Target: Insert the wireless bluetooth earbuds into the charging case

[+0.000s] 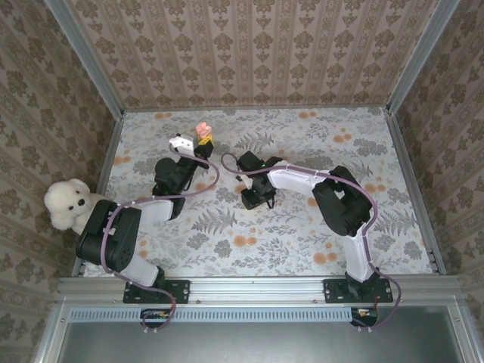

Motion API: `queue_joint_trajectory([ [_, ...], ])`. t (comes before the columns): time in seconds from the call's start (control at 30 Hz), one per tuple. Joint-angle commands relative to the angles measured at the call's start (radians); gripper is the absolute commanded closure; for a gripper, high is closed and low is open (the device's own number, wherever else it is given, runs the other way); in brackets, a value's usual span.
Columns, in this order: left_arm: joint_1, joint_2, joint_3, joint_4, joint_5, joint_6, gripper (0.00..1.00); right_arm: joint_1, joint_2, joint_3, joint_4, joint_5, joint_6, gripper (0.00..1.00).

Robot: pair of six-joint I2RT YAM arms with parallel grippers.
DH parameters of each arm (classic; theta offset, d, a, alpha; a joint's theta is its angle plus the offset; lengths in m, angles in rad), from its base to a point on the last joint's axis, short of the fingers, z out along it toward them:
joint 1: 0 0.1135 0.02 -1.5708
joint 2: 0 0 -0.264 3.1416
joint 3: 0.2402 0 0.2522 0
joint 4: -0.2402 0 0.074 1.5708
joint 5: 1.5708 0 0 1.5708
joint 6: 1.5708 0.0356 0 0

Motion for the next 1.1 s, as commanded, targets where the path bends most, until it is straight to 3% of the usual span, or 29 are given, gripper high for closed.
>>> queue_joint_trajectory([
  [0.0,0.004,-0.038,-0.011,0.019,0.018,-0.019,1.00,0.005,0.030,0.029,-0.024,0.041,0.009,0.64],
  [0.43,0.004,-0.043,-0.009,0.007,0.022,-0.018,1.00,0.005,0.017,0.017,-0.025,0.032,0.010,0.83],
  [1.07,0.002,-0.062,-0.001,-0.043,0.055,-0.009,1.00,0.011,-0.133,-0.148,0.055,0.035,0.119,0.89],
])
